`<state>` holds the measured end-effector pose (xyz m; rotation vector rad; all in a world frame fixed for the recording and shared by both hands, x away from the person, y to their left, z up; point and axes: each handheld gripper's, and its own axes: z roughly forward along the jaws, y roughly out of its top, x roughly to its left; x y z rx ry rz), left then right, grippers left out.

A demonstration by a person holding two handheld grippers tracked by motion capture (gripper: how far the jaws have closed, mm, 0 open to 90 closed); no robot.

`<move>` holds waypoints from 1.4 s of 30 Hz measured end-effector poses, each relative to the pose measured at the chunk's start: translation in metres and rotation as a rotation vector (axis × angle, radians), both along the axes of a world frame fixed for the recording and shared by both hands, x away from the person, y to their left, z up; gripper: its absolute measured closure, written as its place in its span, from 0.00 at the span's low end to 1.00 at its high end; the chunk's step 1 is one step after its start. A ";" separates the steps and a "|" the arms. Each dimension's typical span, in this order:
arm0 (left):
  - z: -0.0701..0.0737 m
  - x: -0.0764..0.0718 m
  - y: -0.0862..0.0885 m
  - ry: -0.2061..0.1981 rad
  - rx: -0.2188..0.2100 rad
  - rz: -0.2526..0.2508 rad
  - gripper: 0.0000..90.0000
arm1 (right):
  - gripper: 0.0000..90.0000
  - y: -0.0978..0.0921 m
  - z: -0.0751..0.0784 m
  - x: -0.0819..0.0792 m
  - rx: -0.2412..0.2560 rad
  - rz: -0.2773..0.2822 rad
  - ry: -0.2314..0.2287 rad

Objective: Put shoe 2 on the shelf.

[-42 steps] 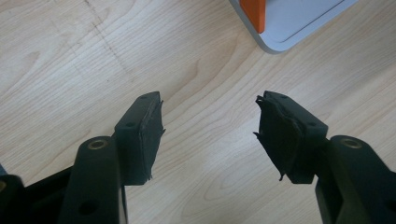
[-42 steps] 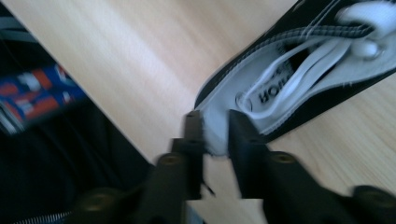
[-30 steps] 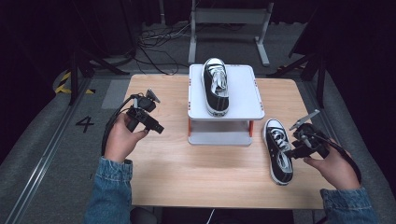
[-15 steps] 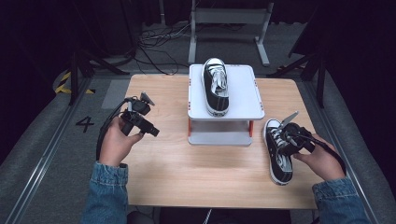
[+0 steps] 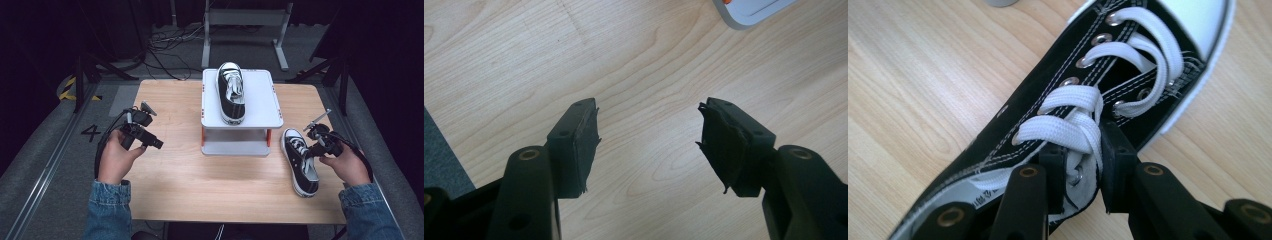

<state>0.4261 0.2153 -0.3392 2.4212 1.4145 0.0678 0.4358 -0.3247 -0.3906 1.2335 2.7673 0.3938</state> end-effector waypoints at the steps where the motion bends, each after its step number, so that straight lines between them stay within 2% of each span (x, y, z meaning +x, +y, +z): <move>1: 0.000 0.000 -0.001 -0.001 -0.002 0.000 0.45 | 0.85 0.000 0.002 0.000 -0.009 -0.011 -0.003; 6: 0.001 0.002 0.000 -0.008 -0.009 -0.003 0.45 | 0.85 -0.005 0.022 0.001 0.002 -0.071 -0.017; 10: 0.000 0.003 -0.001 -0.005 -0.014 -0.006 0.45 | 0.85 -0.007 0.048 -0.003 -0.011 -0.095 -0.057; 14: 0.002 0.003 -0.001 -0.008 -0.019 -0.008 0.45 | 0.85 -0.009 0.071 -0.003 -0.013 -0.108 -0.074; 18: 0.002 0.003 -0.001 -0.006 -0.017 -0.012 0.45 | 0.85 -0.011 0.094 -0.002 0.008 -0.107 -0.083; 23: 0.002 0.002 0.001 -0.008 -0.019 -0.007 0.45 | 0.85 -0.011 0.116 0.003 0.002 -0.114 -0.080; 25: 0.002 0.002 0.001 -0.008 -0.019 -0.005 0.45 | 0.85 -0.010 0.119 0.004 0.002 -0.115 -0.080; 26: 0.002 0.002 0.002 -0.008 -0.014 -0.008 0.45 | 0.85 -0.010 0.127 0.007 0.000 -0.112 -0.084; 28: 0.002 0.002 0.002 -0.008 -0.017 -0.006 0.45 | 0.85 -0.010 0.130 0.008 0.000 -0.116 -0.087; 32: 0.001 -0.001 0.004 -0.008 -0.016 0.000 0.45 | 0.85 -0.005 0.149 0.011 0.016 -0.116 -0.113; 34: 0.001 -0.002 0.004 -0.006 -0.015 0.004 0.45 | 0.85 0.001 0.159 0.013 0.024 -0.119 -0.144; 35: 0.000 -0.003 0.005 -0.005 -0.010 0.001 0.45 | 0.85 0.001 0.159 0.013 0.024 -0.119 -0.144; 42: -0.001 -0.012 0.013 -0.002 -0.009 0.026 0.45 | 0.85 0.034 0.186 0.032 0.034 -0.103 -0.199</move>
